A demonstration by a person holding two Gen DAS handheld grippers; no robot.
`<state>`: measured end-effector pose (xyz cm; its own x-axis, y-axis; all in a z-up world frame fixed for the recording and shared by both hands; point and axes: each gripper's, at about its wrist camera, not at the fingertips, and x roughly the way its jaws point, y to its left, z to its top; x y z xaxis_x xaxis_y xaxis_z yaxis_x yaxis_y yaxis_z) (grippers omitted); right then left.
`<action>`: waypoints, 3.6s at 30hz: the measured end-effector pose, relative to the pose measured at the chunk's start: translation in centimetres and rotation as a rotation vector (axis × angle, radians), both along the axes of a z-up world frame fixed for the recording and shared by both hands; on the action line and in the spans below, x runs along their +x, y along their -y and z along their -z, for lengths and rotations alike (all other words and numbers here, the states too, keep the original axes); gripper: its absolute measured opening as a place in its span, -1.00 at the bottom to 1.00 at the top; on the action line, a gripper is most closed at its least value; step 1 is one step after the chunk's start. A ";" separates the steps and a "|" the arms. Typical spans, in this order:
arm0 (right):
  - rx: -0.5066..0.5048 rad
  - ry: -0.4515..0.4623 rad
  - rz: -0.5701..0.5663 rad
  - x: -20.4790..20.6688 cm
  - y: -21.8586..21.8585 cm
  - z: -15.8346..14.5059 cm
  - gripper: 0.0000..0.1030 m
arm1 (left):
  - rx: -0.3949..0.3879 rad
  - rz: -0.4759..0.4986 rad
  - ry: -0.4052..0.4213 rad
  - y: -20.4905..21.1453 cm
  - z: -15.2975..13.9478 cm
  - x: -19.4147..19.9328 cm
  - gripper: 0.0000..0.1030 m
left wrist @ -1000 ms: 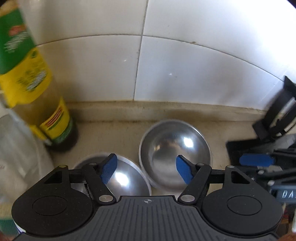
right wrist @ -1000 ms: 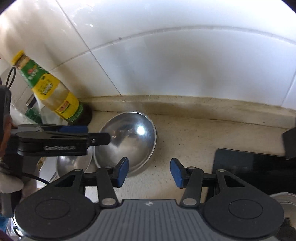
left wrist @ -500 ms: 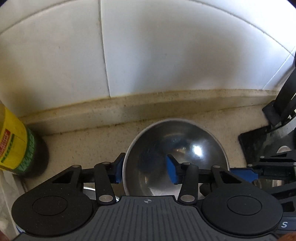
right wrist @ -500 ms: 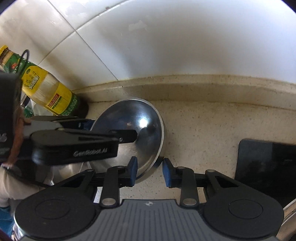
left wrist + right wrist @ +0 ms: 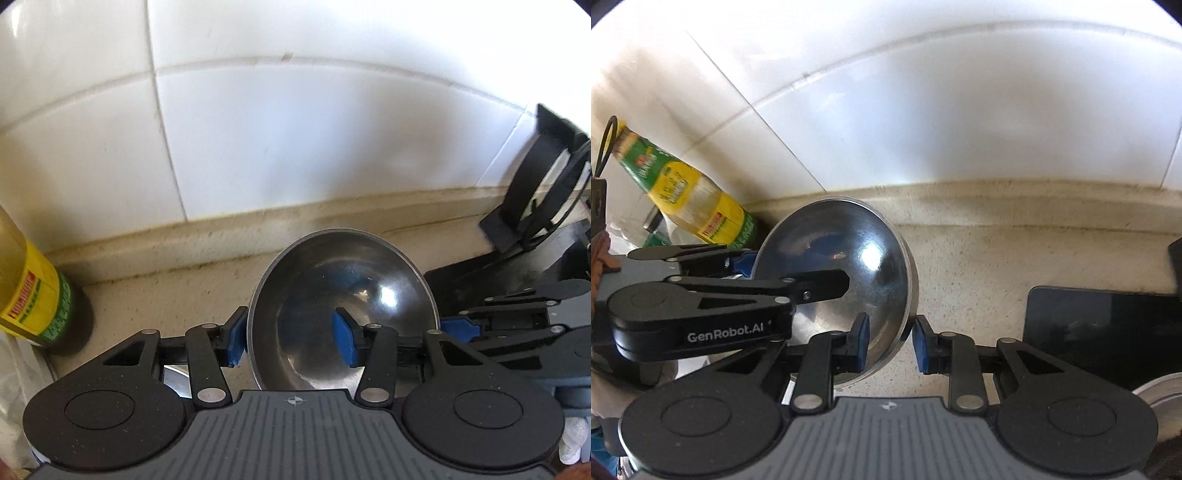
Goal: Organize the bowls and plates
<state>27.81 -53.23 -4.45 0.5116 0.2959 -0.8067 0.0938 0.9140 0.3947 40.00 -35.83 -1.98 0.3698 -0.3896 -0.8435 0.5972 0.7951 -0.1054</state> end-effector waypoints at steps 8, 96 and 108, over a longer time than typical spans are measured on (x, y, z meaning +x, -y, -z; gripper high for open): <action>-0.021 0.050 -0.016 -3.2 -0.6 -3.6 -0.38 | -0.024 0.017 0.050 -0.1 -3.6 -3.0 0.13; -0.128 -0.083 -0.348 5.0 -13.5 2.3 -0.17 | 0.038 -0.364 -0.026 -12.3 2.6 -4.5 0.47; -0.113 -0.084 -0.365 4.8 -13.4 2.5 -0.37 | 0.070 -0.337 -0.002 -11.9 3.7 -4.2 0.23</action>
